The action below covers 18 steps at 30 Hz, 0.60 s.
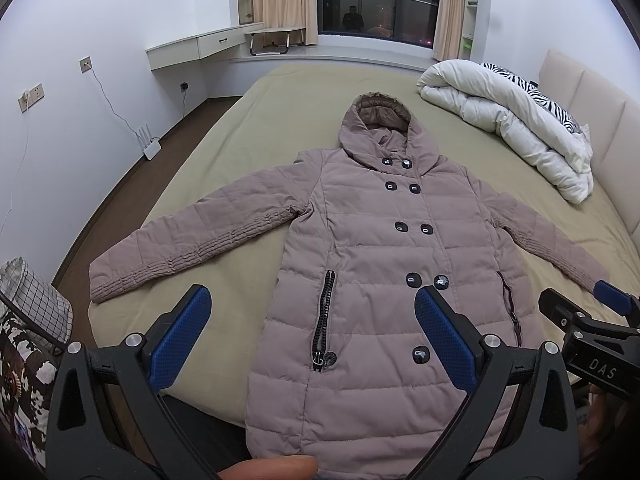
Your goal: Fold large clothes
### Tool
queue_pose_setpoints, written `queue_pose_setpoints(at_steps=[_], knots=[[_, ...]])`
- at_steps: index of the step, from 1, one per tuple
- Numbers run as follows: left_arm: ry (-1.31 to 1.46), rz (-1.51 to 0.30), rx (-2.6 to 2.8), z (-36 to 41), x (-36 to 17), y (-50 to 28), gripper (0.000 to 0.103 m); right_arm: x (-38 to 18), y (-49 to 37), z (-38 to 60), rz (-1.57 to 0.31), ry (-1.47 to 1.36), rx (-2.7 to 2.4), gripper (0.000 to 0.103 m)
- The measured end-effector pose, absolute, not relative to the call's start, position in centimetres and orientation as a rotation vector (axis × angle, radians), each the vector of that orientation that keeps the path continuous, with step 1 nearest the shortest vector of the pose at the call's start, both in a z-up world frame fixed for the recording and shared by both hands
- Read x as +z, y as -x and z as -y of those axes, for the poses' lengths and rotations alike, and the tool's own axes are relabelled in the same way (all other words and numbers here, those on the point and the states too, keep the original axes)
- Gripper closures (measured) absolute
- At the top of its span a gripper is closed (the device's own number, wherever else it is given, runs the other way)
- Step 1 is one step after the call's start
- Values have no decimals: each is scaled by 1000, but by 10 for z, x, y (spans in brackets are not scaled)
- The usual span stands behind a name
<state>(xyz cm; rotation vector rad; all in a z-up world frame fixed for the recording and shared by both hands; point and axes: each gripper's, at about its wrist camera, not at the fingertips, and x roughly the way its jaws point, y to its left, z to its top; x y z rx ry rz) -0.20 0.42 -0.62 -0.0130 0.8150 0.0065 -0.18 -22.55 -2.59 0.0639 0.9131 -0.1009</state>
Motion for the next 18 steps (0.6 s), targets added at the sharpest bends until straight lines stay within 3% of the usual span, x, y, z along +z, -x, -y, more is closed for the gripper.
queue_pose_setpoints(at_steps=[18], knots=[[13,-817,7,-2,-10,0,0,-27,3,227,-915,-70,-97,0]])
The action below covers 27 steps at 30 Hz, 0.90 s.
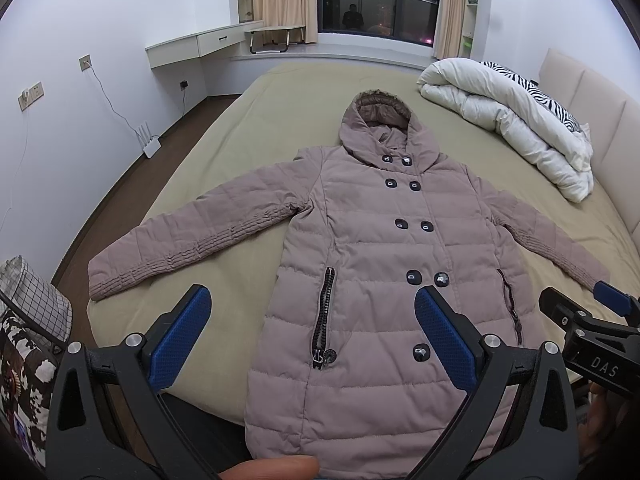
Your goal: Fold large clothes
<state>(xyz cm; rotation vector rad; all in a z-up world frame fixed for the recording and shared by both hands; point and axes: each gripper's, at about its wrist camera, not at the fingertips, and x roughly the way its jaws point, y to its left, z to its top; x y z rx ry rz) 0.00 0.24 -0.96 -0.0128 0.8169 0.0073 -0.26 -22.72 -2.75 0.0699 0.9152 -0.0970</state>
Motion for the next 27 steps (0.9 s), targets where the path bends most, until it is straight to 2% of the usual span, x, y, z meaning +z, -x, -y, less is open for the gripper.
queue_pose_setpoints(at_steps=[23,27], knots=[[10,-820,12,-8,-19,1,0,-23,-2,232,-921,-76,-95,0],[7,-813,29,-8,-24,2,0,-40,-1,230,-925,-87,-95,0]])
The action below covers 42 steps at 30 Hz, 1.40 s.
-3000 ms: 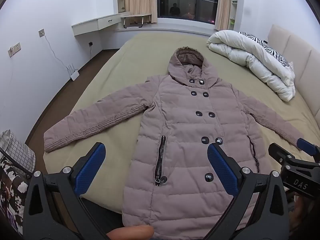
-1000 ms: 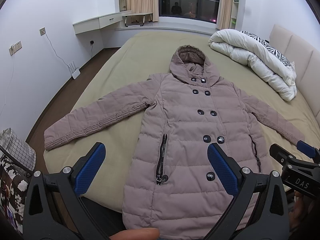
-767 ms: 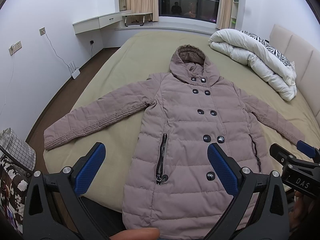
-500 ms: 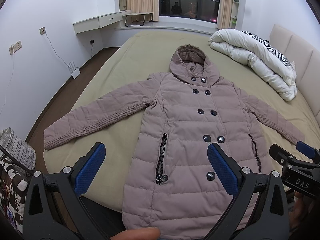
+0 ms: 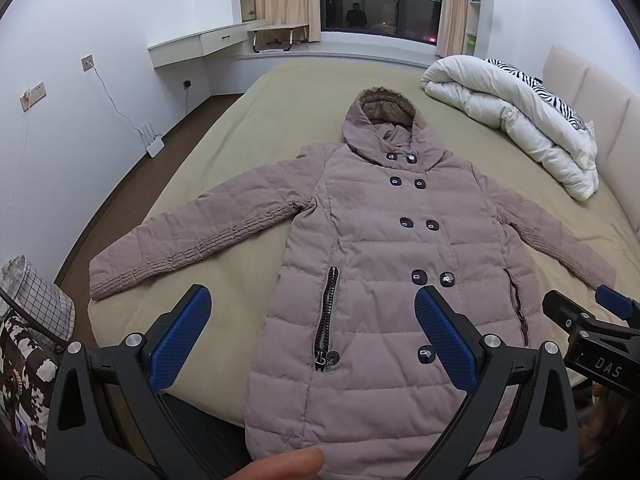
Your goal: Fold large clothes
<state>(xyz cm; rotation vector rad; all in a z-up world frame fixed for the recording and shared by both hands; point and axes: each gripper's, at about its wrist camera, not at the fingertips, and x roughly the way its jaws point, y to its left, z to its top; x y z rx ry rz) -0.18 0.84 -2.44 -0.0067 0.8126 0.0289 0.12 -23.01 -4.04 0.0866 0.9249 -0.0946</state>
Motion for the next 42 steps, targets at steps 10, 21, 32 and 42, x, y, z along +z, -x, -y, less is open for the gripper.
queue_pose_setpoints(at_steps=[10,21,32,42], knots=[[56,-907,-34,-3,-61,-27,0,-67,-1,357,-808,-416,-211,0],[35,-948,-157,44,-105,-87,0,-191,42,609,-661,-1134,-543,26],[115,-1000,-238,87,-130,-150,0,-227,48,721,-476,-1295,-665,40],[385,-1026,-376,79,-152,-197,0,-141,-38,686,-573,-782,-604,84]])
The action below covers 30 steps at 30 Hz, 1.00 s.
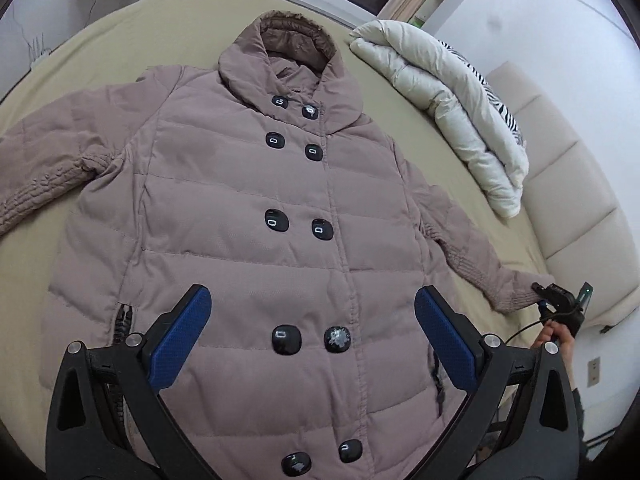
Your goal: Fold large clothes
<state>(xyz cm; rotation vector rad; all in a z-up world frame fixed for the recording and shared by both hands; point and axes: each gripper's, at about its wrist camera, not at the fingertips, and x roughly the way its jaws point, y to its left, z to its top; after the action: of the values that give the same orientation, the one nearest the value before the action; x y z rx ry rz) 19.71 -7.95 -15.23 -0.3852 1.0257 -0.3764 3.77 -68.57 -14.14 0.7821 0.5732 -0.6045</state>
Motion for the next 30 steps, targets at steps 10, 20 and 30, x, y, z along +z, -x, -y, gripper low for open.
queue_pose_setpoints(at_steps=[10,20,30], knots=[[771,-1011,-500,39,-152,-256,0,-78,-137,351,-608,205,-92,85],[924,-1111,-643,53,-169,-299,0,-131,-134,230,-644,454,65,85],[834,-1299,-672,89,-208,-343,73,-150,-126,201,-619,542,131,78]])
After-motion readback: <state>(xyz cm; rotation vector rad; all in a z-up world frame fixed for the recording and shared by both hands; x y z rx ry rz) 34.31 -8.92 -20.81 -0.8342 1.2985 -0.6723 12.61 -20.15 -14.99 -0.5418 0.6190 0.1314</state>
